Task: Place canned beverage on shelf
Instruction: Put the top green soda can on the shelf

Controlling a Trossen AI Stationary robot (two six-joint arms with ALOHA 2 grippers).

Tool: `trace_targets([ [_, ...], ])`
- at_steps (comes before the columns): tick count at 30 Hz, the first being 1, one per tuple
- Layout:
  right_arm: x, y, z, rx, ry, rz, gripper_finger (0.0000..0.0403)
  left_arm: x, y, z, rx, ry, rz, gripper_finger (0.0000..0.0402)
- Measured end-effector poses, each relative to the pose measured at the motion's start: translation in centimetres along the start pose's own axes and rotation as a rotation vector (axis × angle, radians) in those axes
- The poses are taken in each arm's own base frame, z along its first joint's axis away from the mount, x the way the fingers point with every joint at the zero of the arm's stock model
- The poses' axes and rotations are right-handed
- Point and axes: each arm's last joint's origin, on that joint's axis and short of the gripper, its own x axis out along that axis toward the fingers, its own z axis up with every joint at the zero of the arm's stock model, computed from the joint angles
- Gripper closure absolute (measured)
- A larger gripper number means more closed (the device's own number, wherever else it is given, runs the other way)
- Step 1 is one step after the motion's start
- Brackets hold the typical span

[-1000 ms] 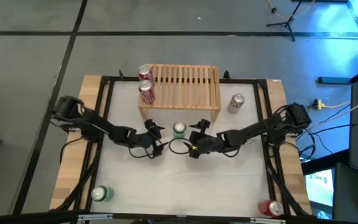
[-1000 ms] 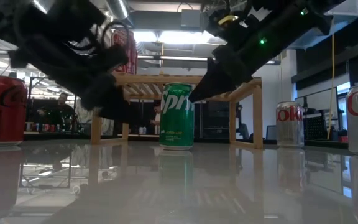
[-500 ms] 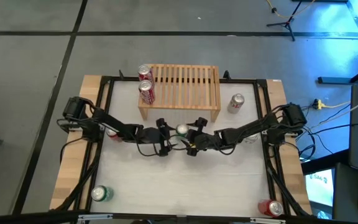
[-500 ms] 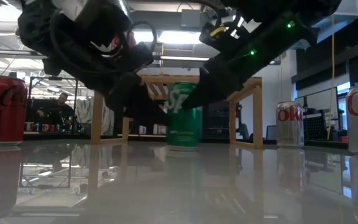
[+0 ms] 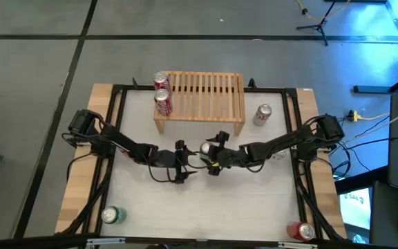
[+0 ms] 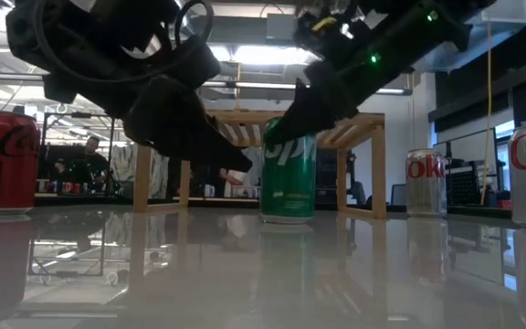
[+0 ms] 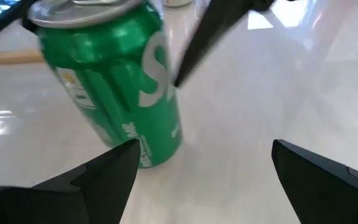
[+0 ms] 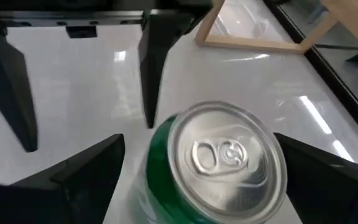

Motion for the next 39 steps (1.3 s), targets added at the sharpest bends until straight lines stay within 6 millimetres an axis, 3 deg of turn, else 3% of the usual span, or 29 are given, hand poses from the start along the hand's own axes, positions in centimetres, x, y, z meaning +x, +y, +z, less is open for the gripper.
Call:
trace_targets([
  [7,-0.2,0.0,1.1,0.034,0.0,0.008,0.0013,-0.4,-1.2,-0.4,-0.041,0.026,-0.006,0.0047],
  [20,0.3,0.2,0.3,0.09,0.055,0.018,0.0014,-1.0,-2.5,-1.2,-0.079,0.09,-0.026,0.0047],
  [23,0.4,0.2,0.2,0.088,0.058,0.014,0.0036,-1.0,-2.5,-1.3,-0.081,0.09,-0.026,0.0047],
  [28,0.4,0.2,0.2,0.075,0.057,-0.005,0.0116,-1.1,-2.9,-1.3,-0.075,0.09,-0.035,0.0047],
  [31,0.2,0.1,0.4,0.048,0.055,-0.004,0.0118,-1.2,-3.1,-1.3,-0.073,0.089,-0.044,0.0047],
  [34,-0.3,0.2,1.4,0.018,0.057,0.021,0.0118,-1.4,-3.5,-1.3,-0.088,0.079,-0.035,0.0047],
  [39,-2.1,-0.1,6.1,-0.019,0.003,0.038,0.0118,-1.9,-4.4,-1.8,-0.124,0.105,-0.032,0.0047],
])
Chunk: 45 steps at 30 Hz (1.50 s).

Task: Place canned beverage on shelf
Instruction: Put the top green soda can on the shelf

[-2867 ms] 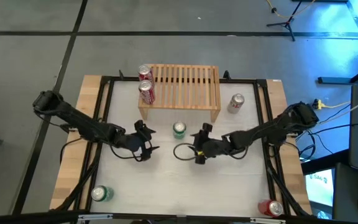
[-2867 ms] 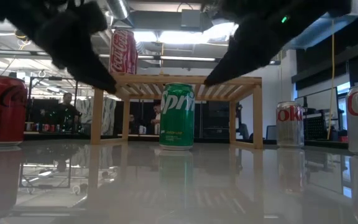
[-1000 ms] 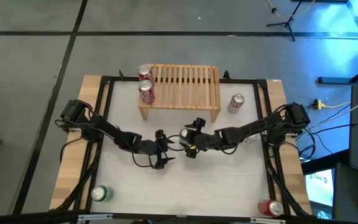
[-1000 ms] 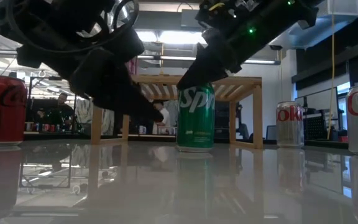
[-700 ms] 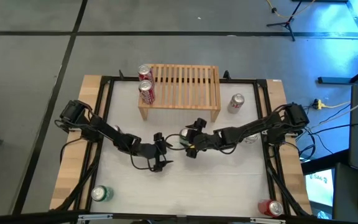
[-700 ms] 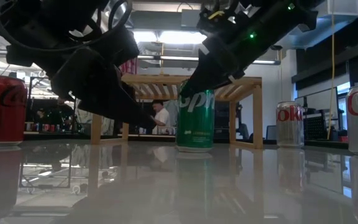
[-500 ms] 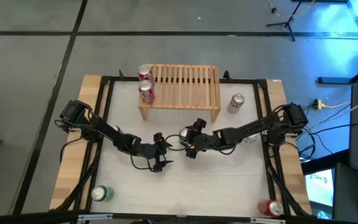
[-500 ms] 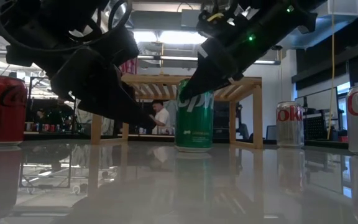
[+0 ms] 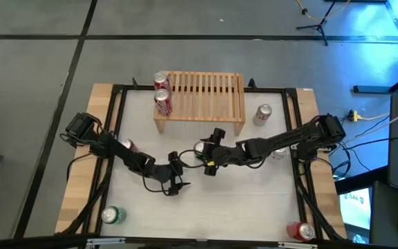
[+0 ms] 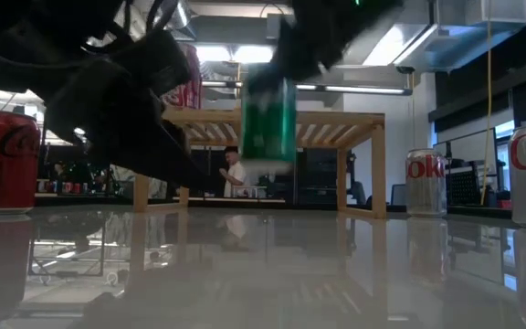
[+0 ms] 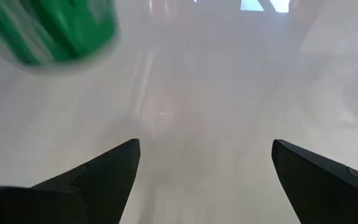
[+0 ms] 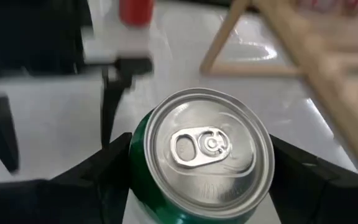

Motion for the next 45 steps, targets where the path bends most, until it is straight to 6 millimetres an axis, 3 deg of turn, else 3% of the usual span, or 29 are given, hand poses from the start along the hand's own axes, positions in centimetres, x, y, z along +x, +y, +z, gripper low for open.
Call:
trace_targets([
  [6,-1.9,-1.9,5.9,-0.091,-0.097,-0.033,0.0118,-0.7,-1.4,-0.7,-0.017,0.004,0.004,0.0047],
  [13,-2.1,-9.6,10.6,-0.031,-0.178,-0.151,0.0118,-1.0,-1.9,-0.9,-0.086,-0.009,0.013,0.0047],
  [19,-0.8,-17.1,10.9,0.095,-0.24,-0.132,0.0118,-1.3,-2.4,-1.0,-0.135,-0.009,0.0,0.0047],
  [25,0.7,-21.8,9.8,0.166,-0.264,-0.094,0.0118,-1.3,-2.3,-1.0,-0.143,-0.029,0.037,0.0047],
  [29,2.8,-22.7,8.8,0.186,-0.246,-0.061,0.0118,-1.3,-2.3,-1.0,-0.109,-0.03,0.042,0.0047],
  [37,5.4,-22.6,7.8,0.183,-0.231,-0.017,0.0118,-1.3,-2.3,-1.0,-0.093,-0.033,0.042,0.0047],
  [45,5.6,-22.5,7.7,0.183,-0.228,-0.008,0.0101,-1.2,-2.2,-1.0,-0.075,-0.031,0.044,0.0047],
])
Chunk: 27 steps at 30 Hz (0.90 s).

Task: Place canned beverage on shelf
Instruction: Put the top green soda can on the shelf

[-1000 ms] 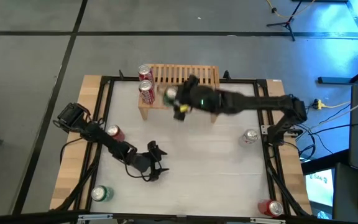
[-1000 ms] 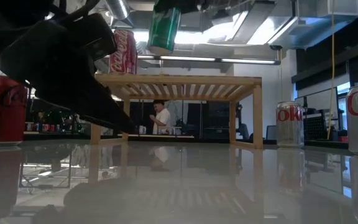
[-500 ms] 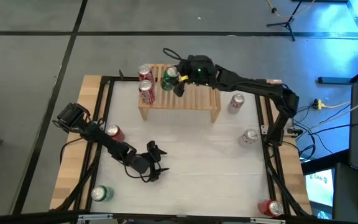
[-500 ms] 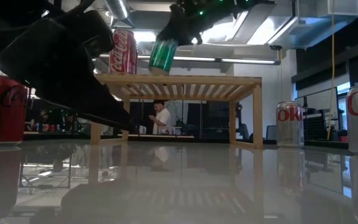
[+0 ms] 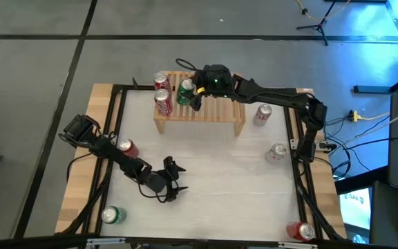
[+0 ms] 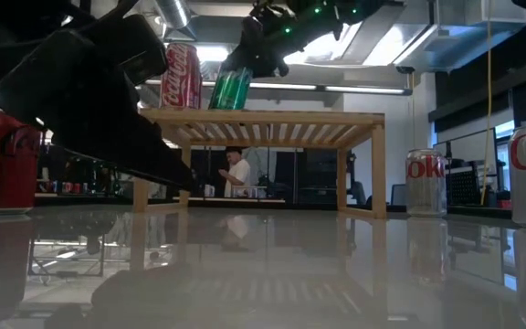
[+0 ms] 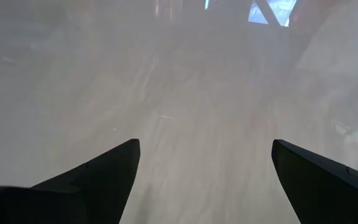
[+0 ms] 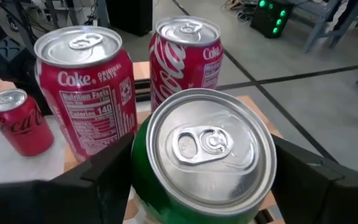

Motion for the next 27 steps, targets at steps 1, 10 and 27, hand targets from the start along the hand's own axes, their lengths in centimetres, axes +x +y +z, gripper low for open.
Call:
trace_targets([
  [1,0.0,0.0,0.0,-0.001,-0.001,0.0,0.0091,0.0,0.0,0.0,0.006,0.0,0.0,0.0047],
  [10,-0.1,0.0,0.3,-0.004,-0.021,-0.002,0.0031,0.0,0.0,0.0,0.009,0.0,0.001,0.0047],
  [27,-5.6,0.5,3.5,-0.025,-0.065,0.008,0.0046,0.0,0.0,0.0,0.008,-0.002,0.0,0.0047],
])
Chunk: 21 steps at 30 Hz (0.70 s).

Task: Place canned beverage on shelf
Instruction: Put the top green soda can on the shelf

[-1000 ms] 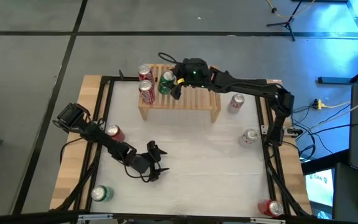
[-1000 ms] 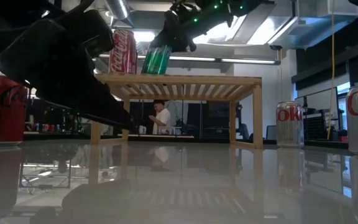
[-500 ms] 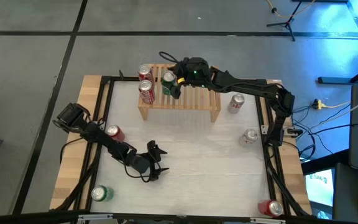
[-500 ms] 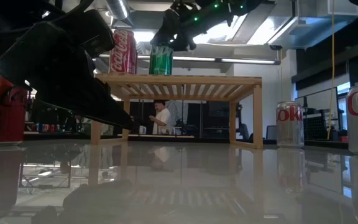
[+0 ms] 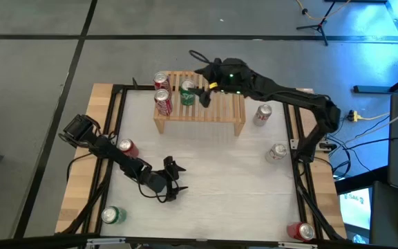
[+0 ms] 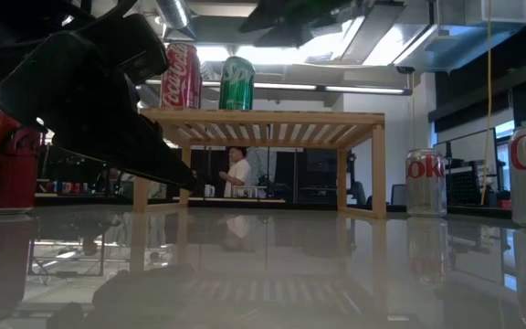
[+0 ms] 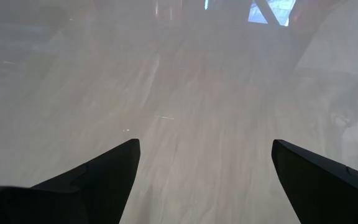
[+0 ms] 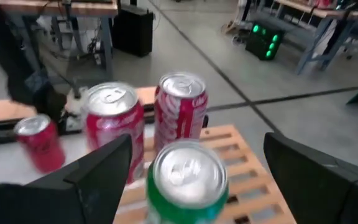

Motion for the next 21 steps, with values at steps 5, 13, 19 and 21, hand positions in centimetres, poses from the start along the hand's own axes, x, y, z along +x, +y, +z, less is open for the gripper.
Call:
trace_targets([
  [5,-1.8,0.3,-1.1,-0.037,0.193,0.031,0.0046,0.0,0.0,0.0,-0.001,0.0,0.0,0.0047],
  [13,1.0,0.6,-6.0,-0.123,0.339,0.016,0.0046,0.0,0.0,0.0,-0.009,-0.005,-0.002,0.0047],
  [19,2.9,0.8,-7.2,-0.15,0.33,0.007,0.0046,0.0,0.0,0.1,-0.01,-0.006,-0.003,0.0047],
  [21,3.2,0.8,-7.4,-0.153,0.324,0.007,0.0046,0.0,0.0,0.1,-0.008,-0.006,-0.003,0.0047],
])
